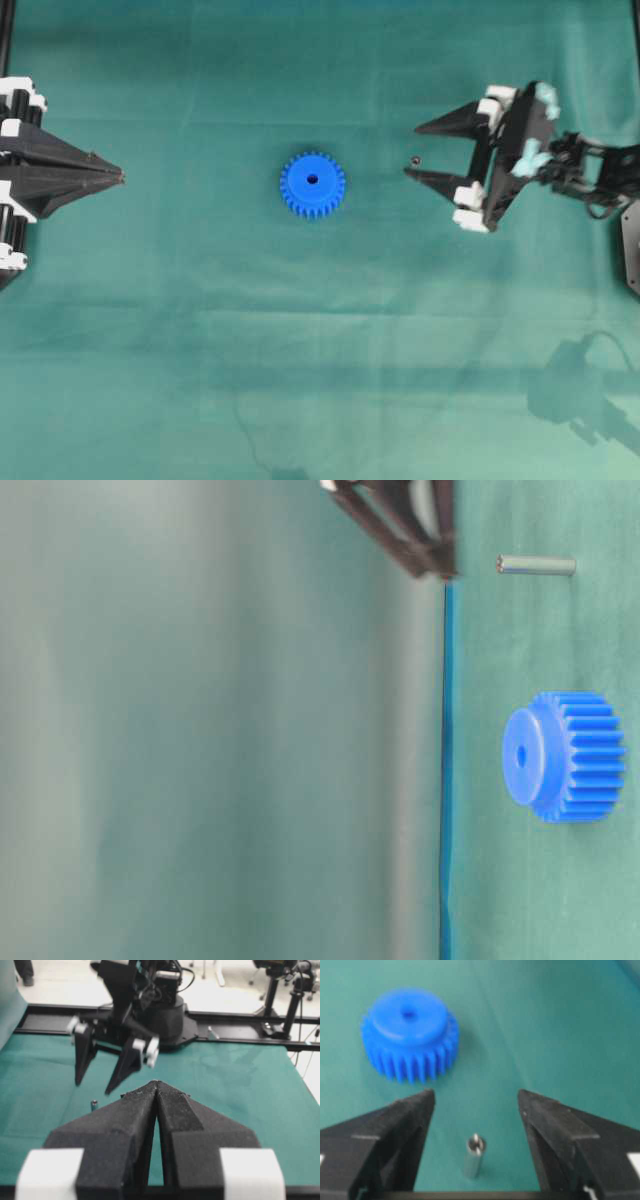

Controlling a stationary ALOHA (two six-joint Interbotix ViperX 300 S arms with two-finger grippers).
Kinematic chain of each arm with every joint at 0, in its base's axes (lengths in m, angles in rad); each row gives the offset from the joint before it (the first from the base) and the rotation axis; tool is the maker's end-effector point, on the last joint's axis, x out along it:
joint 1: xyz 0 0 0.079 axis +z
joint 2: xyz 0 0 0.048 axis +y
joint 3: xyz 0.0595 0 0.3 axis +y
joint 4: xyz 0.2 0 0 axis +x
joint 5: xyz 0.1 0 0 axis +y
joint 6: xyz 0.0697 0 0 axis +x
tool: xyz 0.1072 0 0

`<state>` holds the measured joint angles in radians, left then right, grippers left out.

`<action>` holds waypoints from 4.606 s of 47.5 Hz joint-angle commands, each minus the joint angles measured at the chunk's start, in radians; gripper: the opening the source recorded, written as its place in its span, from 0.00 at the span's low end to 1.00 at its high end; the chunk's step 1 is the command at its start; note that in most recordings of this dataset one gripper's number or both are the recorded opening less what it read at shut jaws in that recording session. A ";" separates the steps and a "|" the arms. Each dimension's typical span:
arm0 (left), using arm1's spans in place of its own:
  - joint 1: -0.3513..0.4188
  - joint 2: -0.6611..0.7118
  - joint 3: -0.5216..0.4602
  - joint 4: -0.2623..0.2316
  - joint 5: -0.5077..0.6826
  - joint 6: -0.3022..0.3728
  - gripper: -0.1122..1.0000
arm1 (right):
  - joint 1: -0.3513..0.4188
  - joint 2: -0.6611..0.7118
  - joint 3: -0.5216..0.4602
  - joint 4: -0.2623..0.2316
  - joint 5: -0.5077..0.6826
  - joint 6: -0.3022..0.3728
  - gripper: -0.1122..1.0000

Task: Insert the shaft placed at a random location into the center hole of the medium gear at another random location.
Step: 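Move the right gripper left toward the small silver shaft, then close the right gripper on the silver shaft and lift it, then carry the held shaft left over the blue gear's center hole, then lower the shaft with the right gripper into the gear's center hole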

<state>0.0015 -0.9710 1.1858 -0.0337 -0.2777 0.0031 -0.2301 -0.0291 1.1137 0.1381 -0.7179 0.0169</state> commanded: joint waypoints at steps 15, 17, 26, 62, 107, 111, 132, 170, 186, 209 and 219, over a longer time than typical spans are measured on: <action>0.003 0.005 -0.006 -0.003 -0.006 -0.006 0.10 | -0.002 0.103 -0.021 0.037 -0.064 0.000 0.81; 0.003 0.005 -0.006 -0.005 -0.006 -0.006 0.10 | 0.000 0.103 -0.023 0.035 -0.064 0.000 0.80; 0.011 0.008 -0.005 -0.005 -0.005 -0.009 0.10 | 0.005 0.103 -0.020 0.028 -0.060 0.000 0.54; 0.014 0.005 -0.005 -0.006 0.008 -0.014 0.10 | 0.009 -0.104 -0.074 0.031 0.184 -0.006 0.32; 0.014 0.017 -0.002 -0.006 0.008 -0.015 0.10 | 0.071 0.087 -0.422 0.028 0.351 -0.008 0.32; 0.014 0.018 -0.002 -0.008 0.009 -0.015 0.10 | 0.083 0.109 -0.462 0.028 0.371 -0.008 0.32; 0.014 0.018 -0.003 -0.008 0.009 -0.015 0.10 | 0.087 0.127 -0.491 0.026 0.379 -0.009 0.32; 0.014 0.017 -0.003 -0.008 0.009 -0.015 0.09 | 0.089 0.172 -0.480 0.032 0.360 -0.009 0.32; 0.014 0.017 -0.002 -0.008 0.009 -0.015 0.10 | 0.089 0.163 -0.479 0.032 0.360 -0.009 0.32; 0.014 0.017 -0.002 -0.008 0.009 -0.015 0.10 | 0.089 0.091 -0.479 0.028 0.365 -0.021 0.32; 0.012 0.017 -0.002 -0.008 0.009 -0.018 0.10 | 0.087 0.109 -0.482 0.028 0.359 -0.021 0.32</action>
<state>0.0138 -0.9603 1.1919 -0.0399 -0.2638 -0.0123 -0.1427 0.0905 0.6443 0.1657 -0.3482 -0.0031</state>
